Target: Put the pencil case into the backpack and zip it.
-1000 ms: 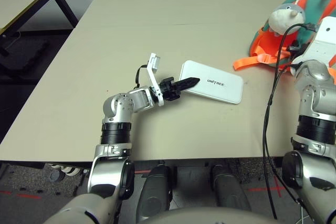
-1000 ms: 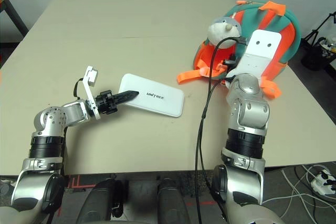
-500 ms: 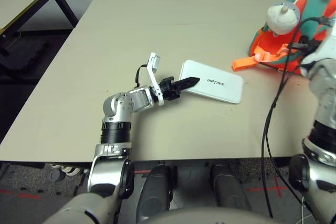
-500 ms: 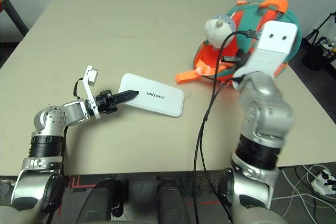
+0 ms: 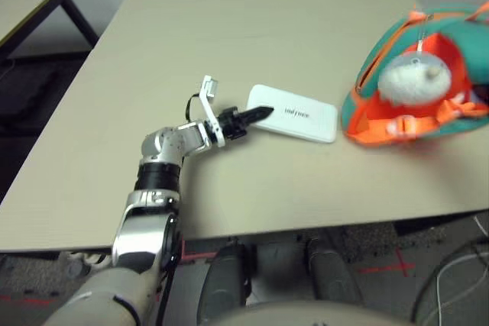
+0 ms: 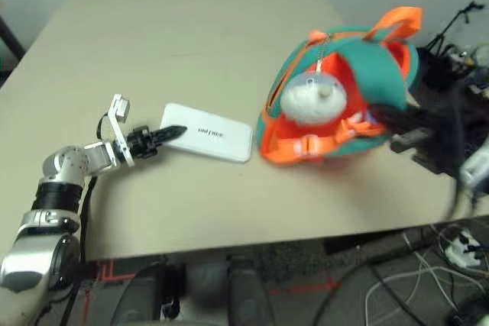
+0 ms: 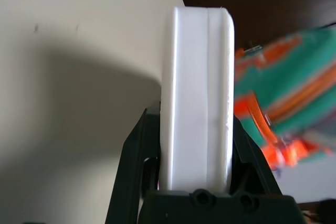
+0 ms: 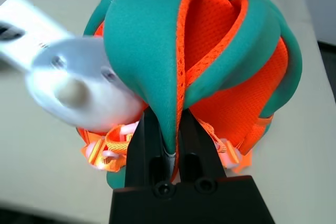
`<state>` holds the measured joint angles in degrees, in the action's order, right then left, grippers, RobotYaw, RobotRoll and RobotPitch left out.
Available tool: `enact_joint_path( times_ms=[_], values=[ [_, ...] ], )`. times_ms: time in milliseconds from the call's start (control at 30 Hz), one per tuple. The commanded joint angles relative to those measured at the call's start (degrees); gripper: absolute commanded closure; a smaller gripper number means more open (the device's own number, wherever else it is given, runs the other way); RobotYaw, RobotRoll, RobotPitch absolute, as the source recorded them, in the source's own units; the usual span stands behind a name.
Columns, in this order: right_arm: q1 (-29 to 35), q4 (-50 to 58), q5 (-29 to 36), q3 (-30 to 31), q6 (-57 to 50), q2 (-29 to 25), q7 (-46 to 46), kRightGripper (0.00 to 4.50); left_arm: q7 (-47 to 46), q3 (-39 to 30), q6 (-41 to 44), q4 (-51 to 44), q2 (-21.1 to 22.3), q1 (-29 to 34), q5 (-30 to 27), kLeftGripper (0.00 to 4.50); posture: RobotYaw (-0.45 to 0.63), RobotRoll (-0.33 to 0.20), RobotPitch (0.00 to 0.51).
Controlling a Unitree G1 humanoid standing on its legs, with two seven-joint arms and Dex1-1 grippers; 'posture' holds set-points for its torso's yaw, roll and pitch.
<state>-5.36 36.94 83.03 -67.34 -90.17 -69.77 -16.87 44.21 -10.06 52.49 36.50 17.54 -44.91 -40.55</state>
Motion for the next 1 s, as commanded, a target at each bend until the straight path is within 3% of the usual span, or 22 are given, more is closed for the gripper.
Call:
enact_joint_path(
  times_ms=[33, 100, 167, 333, 533, 600, 667, 767, 1000],
  values=[
    [12.9, -1.0, 21.2, -8.5, 7.0, -2.1, 13.3, 4.42, -1.7, 0.6, -5.2, 4.9, 1.7, -1.3, 5.6, 3.03, -0.39, 0.000, 0.084],
    [21.4, 0.6, 28.7, -9.4, 15.0, -1.9, 20.5, 4.42, -1.2, 0.8, -5.7, 5.9, 1.5, -2.3, 5.9, 3.03, -0.38, 0.000, 0.085],
    [25.8, 3.1, 30.0, -7.5, 21.1, -1.4, 23.3, 4.42, -0.9, 0.7, -6.1, 6.0, 1.2, -3.1, 6.0, 3.03, -0.38, 0.000, 0.086],
    [27.4, 5.5, 28.1, 5.4, 32.4, -1.4, 29.5, 4.42, -0.9, 0.9, -3.6, 0.4, 0.6, -3.1, 5.5, 3.03, -0.32, 0.000, 0.096],
    [20.3, 0.3, 12.3, 23.5, 39.4, 3.0, 31.4, 4.42, -2.2, -0.3, -1.9, -6.2, -0.2, -2.7, 4.4, 3.04, -0.28, 0.000, 0.101],
    [17.8, -3.9, -3.0, 34.8, 42.5, 7.0, 29.4, 4.42, -2.9, -0.7, -1.3, -8.3, -0.6, -3.4, 3.7, 3.04, -0.26, 0.000, 0.106],
    [12.5, -9.7, -14.1, 41.7, 45.9, 11.0, 31.4, 4.42, -3.0, -0.5, -1.2, -10.8, -0.4, -4.0, 3.5, 3.04, -0.24, 0.000, 0.109],
    [7.9, -12.8, -20.8, 44.2, 46.5, 13.2, 29.0, 4.42, -3.1, -1.2, 0.1, -14.4, 0.4, -5.3, 2.3, 3.04, -0.22, 0.000, 0.113],
    [7.8, -10.8, -21.2, 39.9, 40.5, 13.1, 22.2, 4.42, -0.5, -0.9, 4.9, -20.9, 4.8, -11.1, -0.7, 3.04, -0.19, 0.000, 0.123]
  ],
)
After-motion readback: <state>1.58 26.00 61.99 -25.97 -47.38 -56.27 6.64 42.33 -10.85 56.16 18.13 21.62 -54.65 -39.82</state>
